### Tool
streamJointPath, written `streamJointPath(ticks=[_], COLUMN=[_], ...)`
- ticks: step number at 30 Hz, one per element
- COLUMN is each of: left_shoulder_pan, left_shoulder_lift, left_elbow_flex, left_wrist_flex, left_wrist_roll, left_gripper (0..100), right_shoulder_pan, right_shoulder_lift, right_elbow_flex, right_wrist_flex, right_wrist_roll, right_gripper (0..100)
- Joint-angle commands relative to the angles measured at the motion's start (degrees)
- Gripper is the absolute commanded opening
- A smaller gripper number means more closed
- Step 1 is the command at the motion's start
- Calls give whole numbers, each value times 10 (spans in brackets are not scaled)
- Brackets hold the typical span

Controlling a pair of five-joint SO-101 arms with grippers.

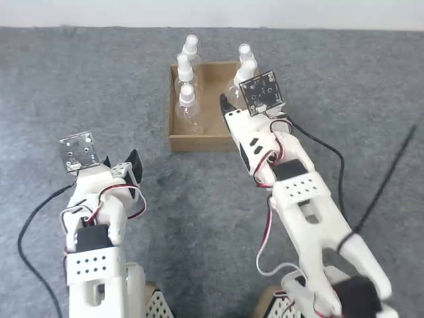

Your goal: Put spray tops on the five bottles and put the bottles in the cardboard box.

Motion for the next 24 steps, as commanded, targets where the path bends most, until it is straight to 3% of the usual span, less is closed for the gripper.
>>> streamJointPath(ticks=[1, 15, 24], left_shoulder_pan=[-1, -2, -3], left_shoulder_lift=[-6, -6, -6], left_elbow_flex=[-7, -7, -6], left_wrist_flex=[-19, -19, -19], left_wrist_roll=[-4, -4, -4], left_gripper=[202, 204, 205], right_shoulder_pan=[11, 22, 19], right_shoulder_lift=[26, 156, 187], right_elbow_flex=[-43, -44, -47], right_wrist_flex=[-42, -130, -132], right_wrist_roll=[-5, -4, 38], right_gripper=[56, 58, 59])
